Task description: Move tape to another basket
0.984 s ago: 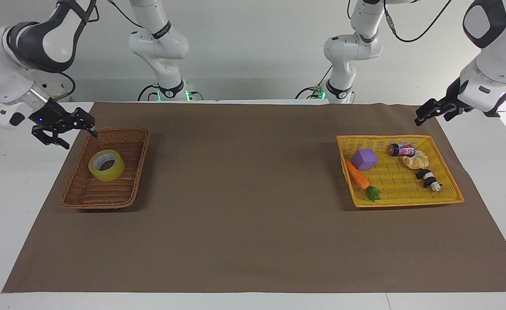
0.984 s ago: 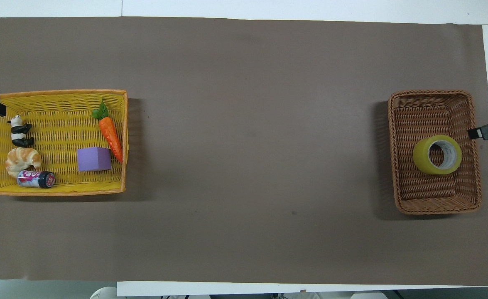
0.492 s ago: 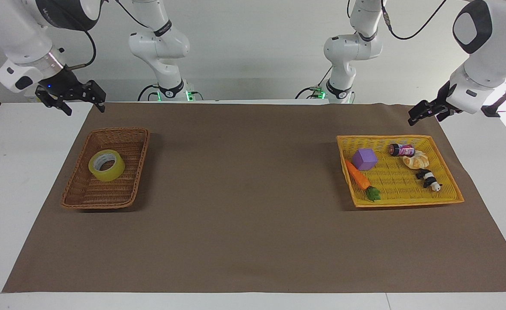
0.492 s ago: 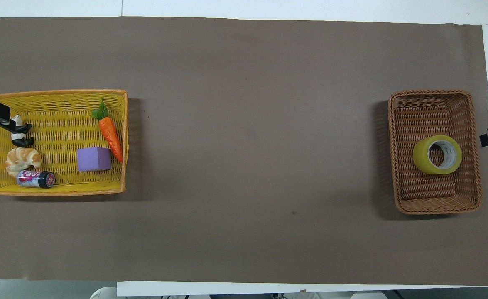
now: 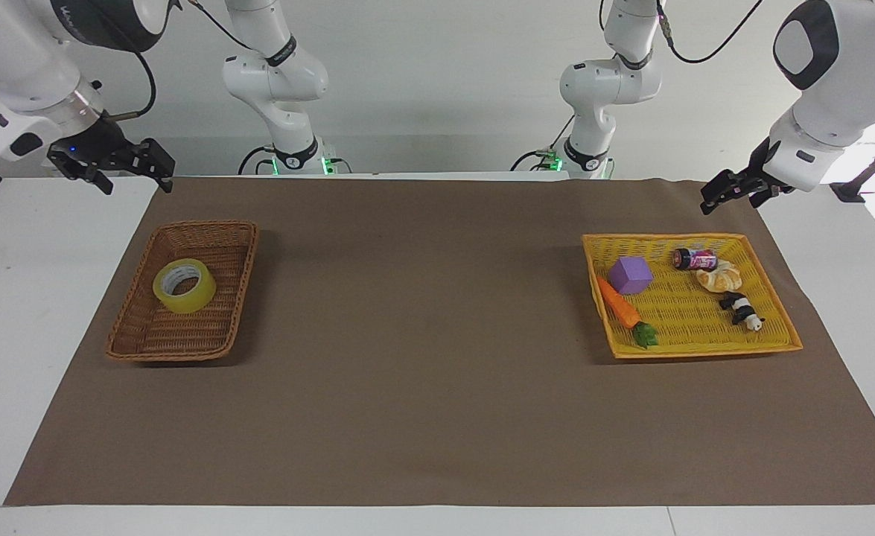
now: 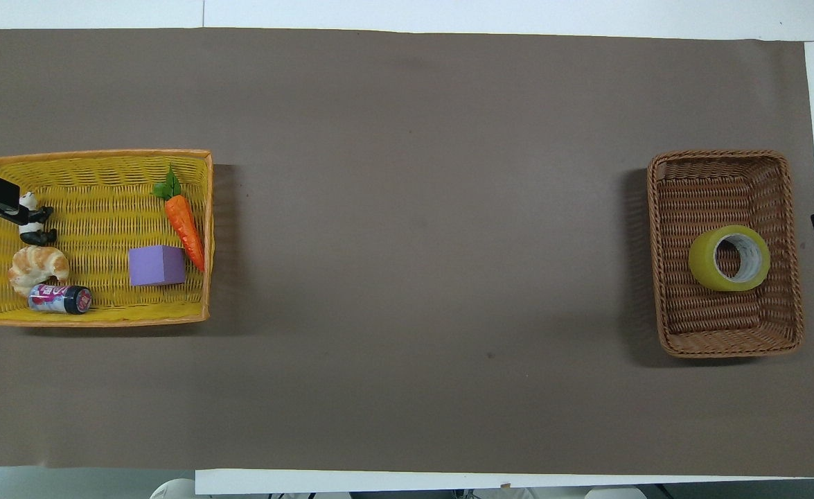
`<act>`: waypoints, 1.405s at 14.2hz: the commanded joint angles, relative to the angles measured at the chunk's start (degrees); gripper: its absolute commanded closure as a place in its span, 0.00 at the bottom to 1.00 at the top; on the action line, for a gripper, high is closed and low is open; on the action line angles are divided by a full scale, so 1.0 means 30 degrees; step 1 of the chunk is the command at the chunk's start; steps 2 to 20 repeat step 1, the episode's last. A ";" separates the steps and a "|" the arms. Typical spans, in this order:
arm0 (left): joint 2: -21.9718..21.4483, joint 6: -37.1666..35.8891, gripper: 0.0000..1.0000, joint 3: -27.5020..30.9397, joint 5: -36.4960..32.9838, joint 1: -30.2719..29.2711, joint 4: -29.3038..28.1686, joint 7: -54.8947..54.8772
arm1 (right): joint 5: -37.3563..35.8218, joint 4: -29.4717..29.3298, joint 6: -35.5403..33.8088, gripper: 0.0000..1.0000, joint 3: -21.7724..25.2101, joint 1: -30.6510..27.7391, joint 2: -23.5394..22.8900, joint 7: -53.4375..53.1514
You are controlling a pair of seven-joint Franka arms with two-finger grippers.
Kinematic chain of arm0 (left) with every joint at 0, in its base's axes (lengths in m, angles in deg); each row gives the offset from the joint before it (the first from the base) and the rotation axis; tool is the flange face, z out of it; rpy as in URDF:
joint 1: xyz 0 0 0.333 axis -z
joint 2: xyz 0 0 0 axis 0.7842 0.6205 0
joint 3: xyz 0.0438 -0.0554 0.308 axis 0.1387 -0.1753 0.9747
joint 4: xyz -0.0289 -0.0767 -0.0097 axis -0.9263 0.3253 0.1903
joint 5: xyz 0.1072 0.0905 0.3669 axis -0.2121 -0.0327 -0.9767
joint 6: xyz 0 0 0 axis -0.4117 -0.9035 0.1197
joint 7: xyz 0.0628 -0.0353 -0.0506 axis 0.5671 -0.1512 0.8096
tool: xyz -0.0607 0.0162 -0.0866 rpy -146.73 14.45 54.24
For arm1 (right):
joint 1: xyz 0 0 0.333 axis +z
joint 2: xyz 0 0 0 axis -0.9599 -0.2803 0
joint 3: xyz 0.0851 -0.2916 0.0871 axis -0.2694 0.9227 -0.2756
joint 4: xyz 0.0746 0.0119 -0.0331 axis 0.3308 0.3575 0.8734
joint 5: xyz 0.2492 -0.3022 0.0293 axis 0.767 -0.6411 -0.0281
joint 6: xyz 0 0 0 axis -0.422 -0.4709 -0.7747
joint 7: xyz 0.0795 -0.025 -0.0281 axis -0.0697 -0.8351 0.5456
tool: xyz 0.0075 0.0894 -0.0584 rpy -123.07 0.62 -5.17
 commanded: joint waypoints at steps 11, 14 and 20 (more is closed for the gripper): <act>-0.0540 0.0469 0.00 0.0127 -0.0326 0.0243 -0.0615 -0.0169 | -0.0305 -0.0398 -0.0335 0.00 -0.0250 -0.0241 -0.0089 -0.0261; -0.0540 0.0469 0.00 0.0127 -0.0326 0.0243 -0.0615 -0.0169 | -0.0305 -0.0398 -0.0335 0.00 -0.0250 -0.0241 -0.0089 -0.0261; -0.0540 0.0469 0.00 0.0127 -0.0326 0.0243 -0.0615 -0.0169 | -0.0305 -0.0398 -0.0335 0.00 -0.0250 -0.0241 -0.0089 -0.0261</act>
